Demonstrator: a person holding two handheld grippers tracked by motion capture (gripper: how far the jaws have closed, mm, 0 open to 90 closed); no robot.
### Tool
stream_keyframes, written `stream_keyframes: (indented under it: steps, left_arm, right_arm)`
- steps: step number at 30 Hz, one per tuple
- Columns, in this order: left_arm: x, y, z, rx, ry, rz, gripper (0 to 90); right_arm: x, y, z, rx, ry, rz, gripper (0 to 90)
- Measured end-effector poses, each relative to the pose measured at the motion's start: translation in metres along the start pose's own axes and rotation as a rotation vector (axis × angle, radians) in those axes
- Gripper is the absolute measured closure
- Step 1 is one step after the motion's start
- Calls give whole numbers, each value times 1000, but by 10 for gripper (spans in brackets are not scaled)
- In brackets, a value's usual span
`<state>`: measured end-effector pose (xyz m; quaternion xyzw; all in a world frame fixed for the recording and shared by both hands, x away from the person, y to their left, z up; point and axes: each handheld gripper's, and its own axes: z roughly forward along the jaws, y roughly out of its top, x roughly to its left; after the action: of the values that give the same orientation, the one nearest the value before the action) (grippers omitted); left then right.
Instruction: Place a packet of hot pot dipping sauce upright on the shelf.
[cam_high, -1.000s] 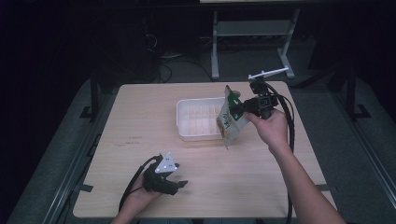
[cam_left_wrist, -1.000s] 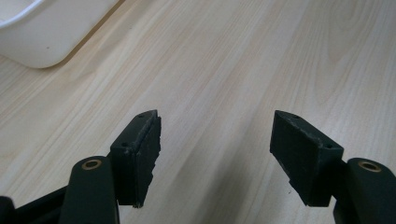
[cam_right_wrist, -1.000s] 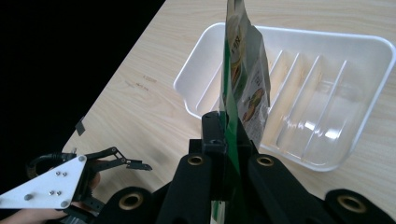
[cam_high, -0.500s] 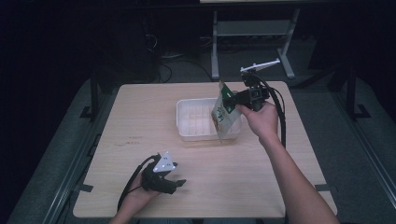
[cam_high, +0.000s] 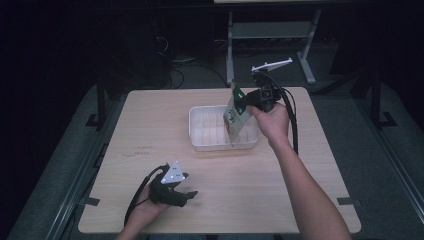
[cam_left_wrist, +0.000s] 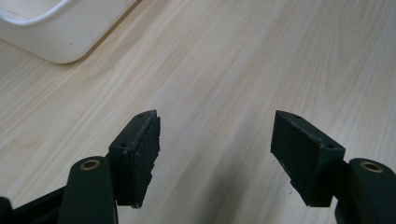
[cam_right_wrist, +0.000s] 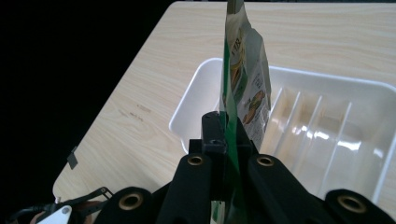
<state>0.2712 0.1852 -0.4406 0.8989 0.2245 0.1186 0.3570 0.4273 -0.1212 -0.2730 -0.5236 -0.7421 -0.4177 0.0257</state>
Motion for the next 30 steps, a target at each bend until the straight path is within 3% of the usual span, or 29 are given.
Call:
stream_keyframes:
  steps: [30]
  left_arm:
    - [3,-1,-2,2,8,-2,321]
  right_arm:
    - [-1,27,10,-23,-56,9,899]
